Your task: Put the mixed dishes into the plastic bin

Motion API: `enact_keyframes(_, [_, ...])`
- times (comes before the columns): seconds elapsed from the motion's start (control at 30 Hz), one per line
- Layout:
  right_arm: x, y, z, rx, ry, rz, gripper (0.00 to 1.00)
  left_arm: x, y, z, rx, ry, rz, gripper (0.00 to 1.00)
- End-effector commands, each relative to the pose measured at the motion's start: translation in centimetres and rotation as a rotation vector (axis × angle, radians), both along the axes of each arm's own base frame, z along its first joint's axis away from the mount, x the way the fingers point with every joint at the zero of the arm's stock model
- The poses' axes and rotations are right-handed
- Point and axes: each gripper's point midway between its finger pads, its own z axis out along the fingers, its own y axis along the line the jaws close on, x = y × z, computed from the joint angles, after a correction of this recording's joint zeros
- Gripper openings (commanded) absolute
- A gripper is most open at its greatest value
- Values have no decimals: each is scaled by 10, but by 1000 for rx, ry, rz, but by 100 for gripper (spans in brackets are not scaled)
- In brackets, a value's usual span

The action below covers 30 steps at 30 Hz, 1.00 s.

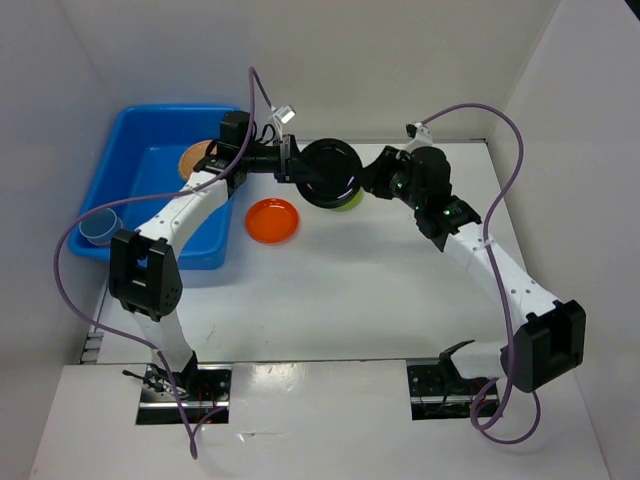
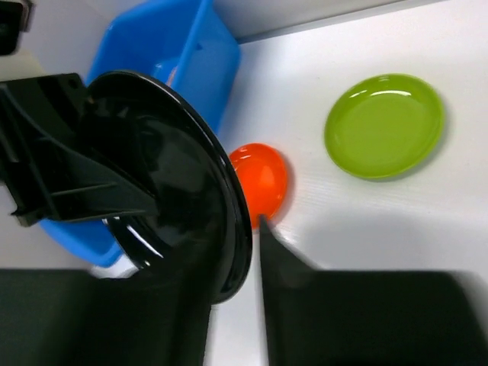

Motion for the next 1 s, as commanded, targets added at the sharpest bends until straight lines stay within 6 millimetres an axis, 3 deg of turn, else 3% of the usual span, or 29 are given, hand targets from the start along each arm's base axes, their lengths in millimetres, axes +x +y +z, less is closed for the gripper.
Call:
enact_keyframes(0.0, [14,-4,28,13,-81,-59,37,15,3,18,23,-87,90,0])
enact_keyframes(0.07, [20,-11,23,-6,-66,-110,68,33,30,36,18,-111,211,0])
enact_keyframes(0.13, [26,-24,18,-16,-58,-192,85,48,58,47,0,-100,329,0])
enact_keyframes(0.17, [30,-25,17,-16,-64,-209,87,61,90,56,-9,-123,435,0])
enact_keyframes(0.23, [41,-35,4,-18,-51,-250,88,85,138,71,-17,-141,648,0])
enact_keyframes(0.27, [44,-33,-1,-22,-45,-250,88,98,174,67,-10,-123,754,0])
enact_keyframes(0.33, [62,-36,-28,-35,11,-263,90,117,232,78,-37,-125,972,0])
enact_keyframes(0.4, [78,-29,-56,-61,67,-253,90,127,267,68,-79,-104,1094,0])
enact_keyframes(0.43, [87,-30,-60,-53,74,-265,90,129,289,65,-129,-68,1155,0])
enact_keyframes(0.47, [96,-27,-86,-78,123,-265,90,131,302,61,-152,-57,1207,0])
enact_keyframes(0.5, [101,-22,-95,-72,139,-258,90,138,314,41,-159,-22,1250,0])
enact_keyframes(0.57, [114,-23,-108,-74,163,-269,88,146,330,28,-172,5,1304,0])
enact_keyframes(0.6, [118,-19,-131,-91,204,-261,85,155,336,10,-168,38,1334,0])
enact_keyframes(0.63, [126,-21,-131,-76,210,-268,84,159,337,8,-167,41,1335,0])
enact_keyframes(0.67, [126,-19,-155,-96,258,-258,84,169,343,-11,-156,78,1360,0])
enact_keyframes(0.7, [133,-22,-152,-83,254,-271,84,174,344,-18,-154,83,1361,0])
enact_keyframes(0.73, [132,-22,-163,-85,285,-275,84,183,345,-35,-165,126,1367,0])
enact_keyframes(0.83, [138,-22,-177,-99,305,-284,84,196,351,-53,-207,167,1401,0])
enact_keyframes(0.93, [143,-27,-193,-119,341,-302,84,211,353,-102,-176,234,1426,0])
enact_keyframes(0.97, [148,-25,-190,-106,334,-306,84,212,353,-110,-177,254,1430,0])
